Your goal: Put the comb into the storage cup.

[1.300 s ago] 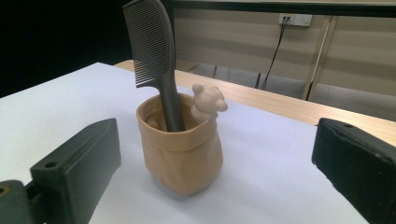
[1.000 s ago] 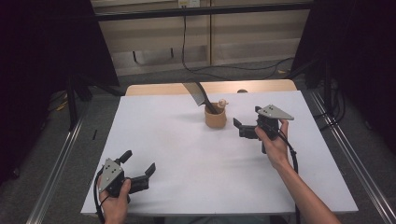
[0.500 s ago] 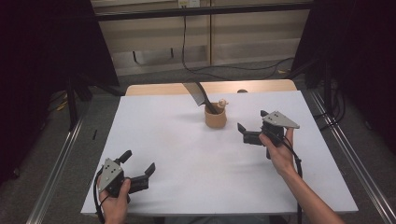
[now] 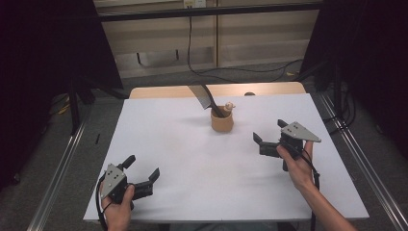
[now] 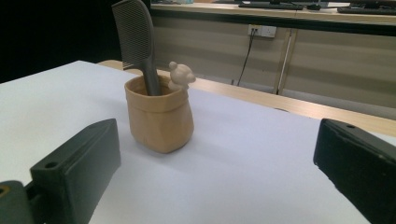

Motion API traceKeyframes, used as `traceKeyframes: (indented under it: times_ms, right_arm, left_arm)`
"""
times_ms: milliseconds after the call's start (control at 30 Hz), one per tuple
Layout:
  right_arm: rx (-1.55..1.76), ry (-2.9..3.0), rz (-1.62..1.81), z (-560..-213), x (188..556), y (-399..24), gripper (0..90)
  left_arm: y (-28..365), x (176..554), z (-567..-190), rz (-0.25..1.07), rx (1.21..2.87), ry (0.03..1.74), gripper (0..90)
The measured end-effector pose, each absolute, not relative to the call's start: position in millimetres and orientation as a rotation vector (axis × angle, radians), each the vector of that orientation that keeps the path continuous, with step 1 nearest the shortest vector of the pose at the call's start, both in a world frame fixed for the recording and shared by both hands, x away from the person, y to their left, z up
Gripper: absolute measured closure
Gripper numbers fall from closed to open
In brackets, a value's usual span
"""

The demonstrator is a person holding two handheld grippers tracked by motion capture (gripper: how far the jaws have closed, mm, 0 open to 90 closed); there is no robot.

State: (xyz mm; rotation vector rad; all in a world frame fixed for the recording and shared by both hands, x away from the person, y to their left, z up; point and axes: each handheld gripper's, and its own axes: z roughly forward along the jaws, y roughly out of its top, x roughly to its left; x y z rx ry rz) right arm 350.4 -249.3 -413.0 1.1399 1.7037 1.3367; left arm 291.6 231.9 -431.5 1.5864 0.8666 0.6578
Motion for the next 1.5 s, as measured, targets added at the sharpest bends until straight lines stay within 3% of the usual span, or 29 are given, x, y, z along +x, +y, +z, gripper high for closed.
traceKeyframes:
  times_ms: [1500]
  right_arm:
    - [1.22,1.524,1.256,-425,251,-306,0.0]
  left_arm:
    - [236,288,-430,0.691,1.55,0.894,2.3]
